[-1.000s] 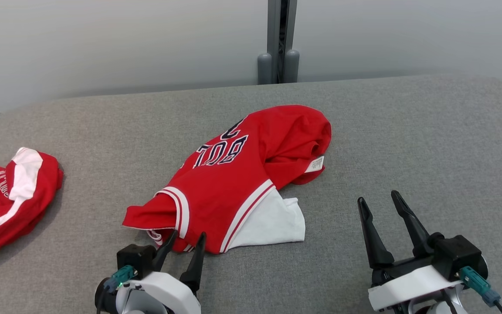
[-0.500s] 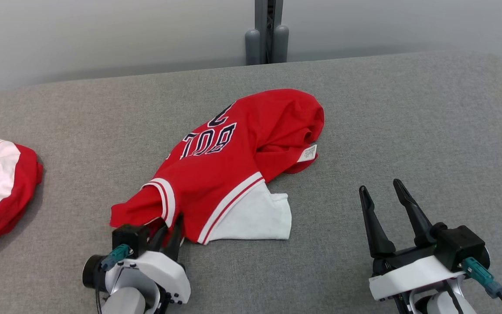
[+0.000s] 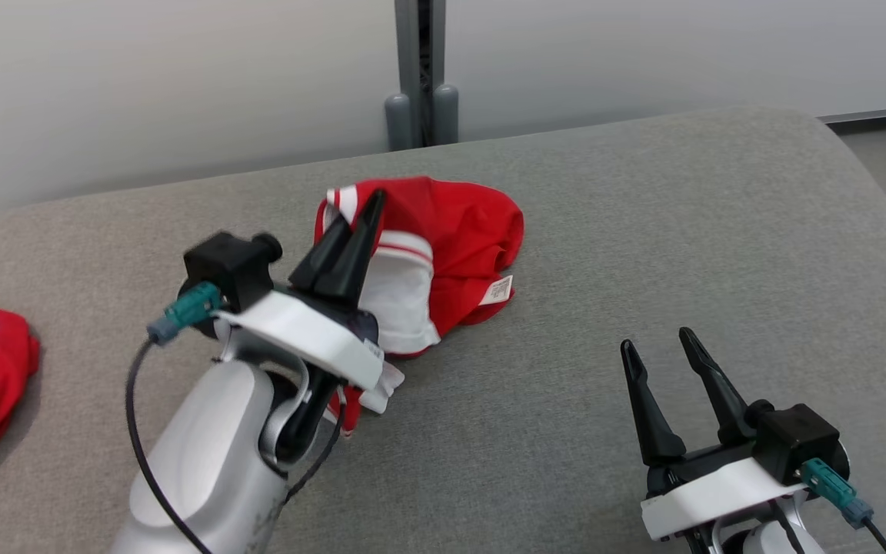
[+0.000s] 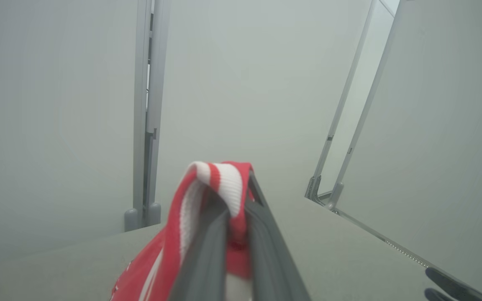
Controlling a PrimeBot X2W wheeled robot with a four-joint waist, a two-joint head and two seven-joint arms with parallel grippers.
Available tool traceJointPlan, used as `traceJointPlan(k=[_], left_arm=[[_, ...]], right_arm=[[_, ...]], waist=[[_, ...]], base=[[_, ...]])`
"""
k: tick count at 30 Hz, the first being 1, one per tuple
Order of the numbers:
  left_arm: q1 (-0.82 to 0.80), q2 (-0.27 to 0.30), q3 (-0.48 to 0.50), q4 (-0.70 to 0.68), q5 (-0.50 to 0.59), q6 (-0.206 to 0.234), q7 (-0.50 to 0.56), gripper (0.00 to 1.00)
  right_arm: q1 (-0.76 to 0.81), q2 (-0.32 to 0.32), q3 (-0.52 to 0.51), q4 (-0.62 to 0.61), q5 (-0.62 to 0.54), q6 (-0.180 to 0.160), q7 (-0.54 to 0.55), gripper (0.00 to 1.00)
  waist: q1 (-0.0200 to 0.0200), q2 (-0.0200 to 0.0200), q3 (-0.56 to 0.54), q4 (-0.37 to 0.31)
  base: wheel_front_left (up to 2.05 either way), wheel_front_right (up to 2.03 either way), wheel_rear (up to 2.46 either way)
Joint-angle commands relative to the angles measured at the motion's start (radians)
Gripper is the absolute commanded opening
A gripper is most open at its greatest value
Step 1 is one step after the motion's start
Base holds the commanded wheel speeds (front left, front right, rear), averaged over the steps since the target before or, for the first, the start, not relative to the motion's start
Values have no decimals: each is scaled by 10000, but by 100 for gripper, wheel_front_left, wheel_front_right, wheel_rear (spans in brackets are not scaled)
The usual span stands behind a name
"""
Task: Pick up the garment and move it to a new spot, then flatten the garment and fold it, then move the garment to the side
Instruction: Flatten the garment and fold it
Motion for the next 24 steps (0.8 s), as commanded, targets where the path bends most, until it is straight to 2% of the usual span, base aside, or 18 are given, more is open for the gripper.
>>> traceJointPlan(k=[1,8,12,18,22,24], left_arm=[[-486,25,-59,-251,-239,-75,211,0],[-2647,-177,-224,-435,-1111,-71,955,0],[-3871,-250,-514,-120,-2086,19,1142,0],[-4984,-236,-1555,337,-4065,616,448,0],[-4788,-239,-1864,1320,-4220,1238,-165,0],[-4442,-63,-1819,1970,-4078,1453,-403,0]], right_arm=[[59,-74,27,5,77,0,-18,100],[87,-69,75,75,114,0,-18,100],[58,-73,127,123,91,0,-18,100],[-8,-71,146,93,64,0,-18,100],[-90,-74,55,-23,37,0,-18,100],[-73,-66,20,-95,12,0,-18,100]], waist=[[0,-1,-175,-357],[0,-1,-269,-1157],[0,-1,-251,-1476],[0,-1,-113,-1664],[0,-1,156,-1532],[0,-1,307,-1371]], base=[[0,0,0],[0,0,0],[0,0,0],[0,0,0],[0,0,0],[0,0,0]])
